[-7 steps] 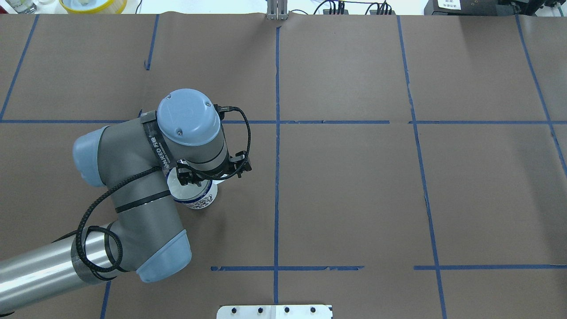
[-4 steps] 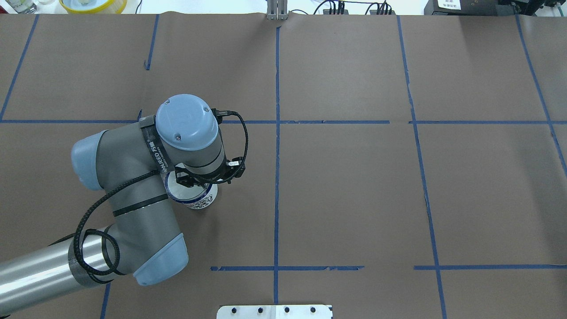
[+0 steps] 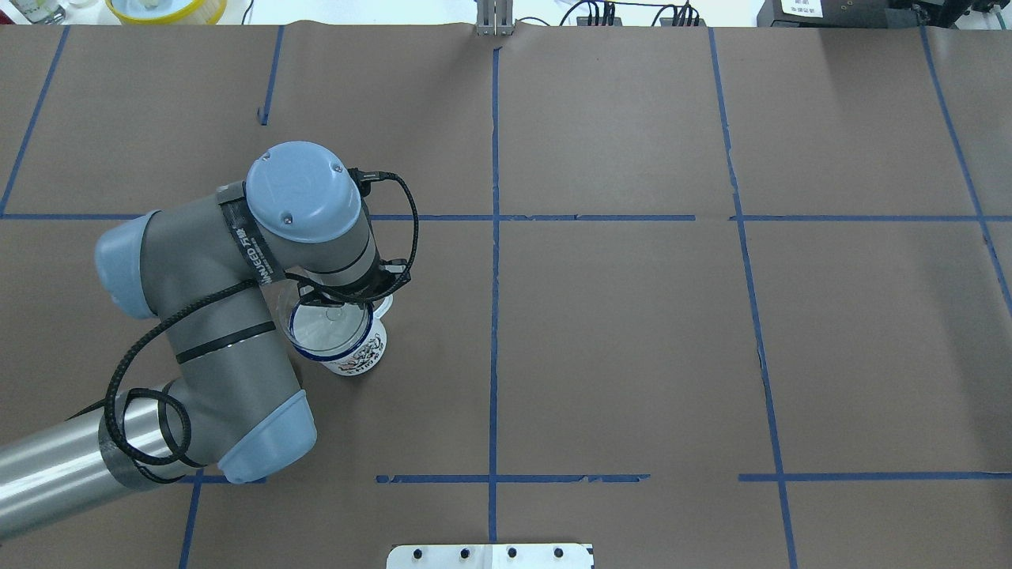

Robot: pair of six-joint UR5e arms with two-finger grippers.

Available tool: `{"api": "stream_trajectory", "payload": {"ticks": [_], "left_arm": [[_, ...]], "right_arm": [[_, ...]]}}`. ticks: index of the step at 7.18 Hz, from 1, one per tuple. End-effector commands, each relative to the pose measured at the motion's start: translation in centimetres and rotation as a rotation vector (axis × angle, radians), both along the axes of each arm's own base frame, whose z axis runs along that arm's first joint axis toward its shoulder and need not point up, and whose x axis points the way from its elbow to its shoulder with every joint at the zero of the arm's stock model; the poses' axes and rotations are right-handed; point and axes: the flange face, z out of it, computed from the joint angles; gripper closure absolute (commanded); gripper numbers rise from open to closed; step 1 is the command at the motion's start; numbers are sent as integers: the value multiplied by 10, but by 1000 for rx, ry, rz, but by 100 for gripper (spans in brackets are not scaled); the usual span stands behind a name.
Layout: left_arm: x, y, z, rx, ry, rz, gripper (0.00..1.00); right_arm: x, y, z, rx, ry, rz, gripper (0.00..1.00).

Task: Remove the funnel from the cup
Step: 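Lift the glass funnel out of the mug with the left gripper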

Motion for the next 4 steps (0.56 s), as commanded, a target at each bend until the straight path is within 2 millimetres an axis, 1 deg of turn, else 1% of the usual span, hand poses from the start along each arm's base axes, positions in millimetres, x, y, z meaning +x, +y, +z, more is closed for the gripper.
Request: {"api": "stream_trajectory", "payload": {"ticks": [1,2,3,4], "left_arm": [[-48,-6,-30,70,2,11,100],[-89,-13,-50,97,24,-27,100],[-124,-30,-69,115,60,-96,100],[-162,-50,-76,112,81,-189,100]], "right_arm": [[0,0,0,0,0,0,0],[0,0,0,0,0,0,0],[0,0,1,-1,0,0,0],[0,0,0,0,0,0,0]]}}
